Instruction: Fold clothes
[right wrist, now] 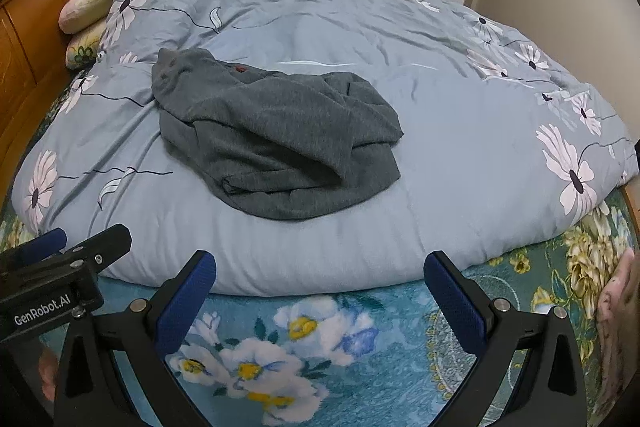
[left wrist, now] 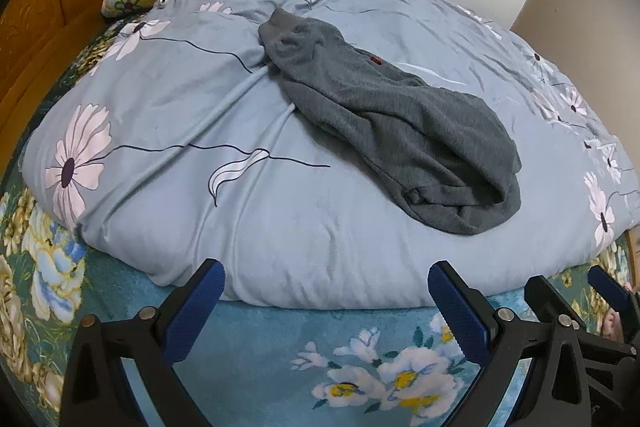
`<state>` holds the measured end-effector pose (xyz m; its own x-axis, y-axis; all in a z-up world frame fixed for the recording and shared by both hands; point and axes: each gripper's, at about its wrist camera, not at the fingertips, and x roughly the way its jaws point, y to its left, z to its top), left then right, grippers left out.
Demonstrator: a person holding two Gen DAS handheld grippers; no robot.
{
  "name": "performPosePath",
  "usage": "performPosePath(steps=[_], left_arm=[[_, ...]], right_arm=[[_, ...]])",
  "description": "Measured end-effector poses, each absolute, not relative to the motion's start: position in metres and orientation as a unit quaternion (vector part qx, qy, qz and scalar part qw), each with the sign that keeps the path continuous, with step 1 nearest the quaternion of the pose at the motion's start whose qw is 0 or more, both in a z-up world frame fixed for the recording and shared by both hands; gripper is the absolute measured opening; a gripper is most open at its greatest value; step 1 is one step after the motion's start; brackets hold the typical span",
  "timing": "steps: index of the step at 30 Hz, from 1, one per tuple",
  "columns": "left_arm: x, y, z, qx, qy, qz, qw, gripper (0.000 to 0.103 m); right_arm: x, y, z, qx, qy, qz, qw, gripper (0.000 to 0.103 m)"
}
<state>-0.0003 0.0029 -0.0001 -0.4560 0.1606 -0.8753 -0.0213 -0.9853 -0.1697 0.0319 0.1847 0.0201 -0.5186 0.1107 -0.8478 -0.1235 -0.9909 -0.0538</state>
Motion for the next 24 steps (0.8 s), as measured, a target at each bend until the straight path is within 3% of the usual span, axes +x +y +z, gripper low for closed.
performPosePath(steps=[24], left_arm=[[-0.002, 0.024, 0.012, -0.487, -0.01, 0.872, 0.052, 0.103]], right_arm=[[0.03, 0.19, 0.032, -0.463, -0.034, 0.884, 0.059, 0.103]])
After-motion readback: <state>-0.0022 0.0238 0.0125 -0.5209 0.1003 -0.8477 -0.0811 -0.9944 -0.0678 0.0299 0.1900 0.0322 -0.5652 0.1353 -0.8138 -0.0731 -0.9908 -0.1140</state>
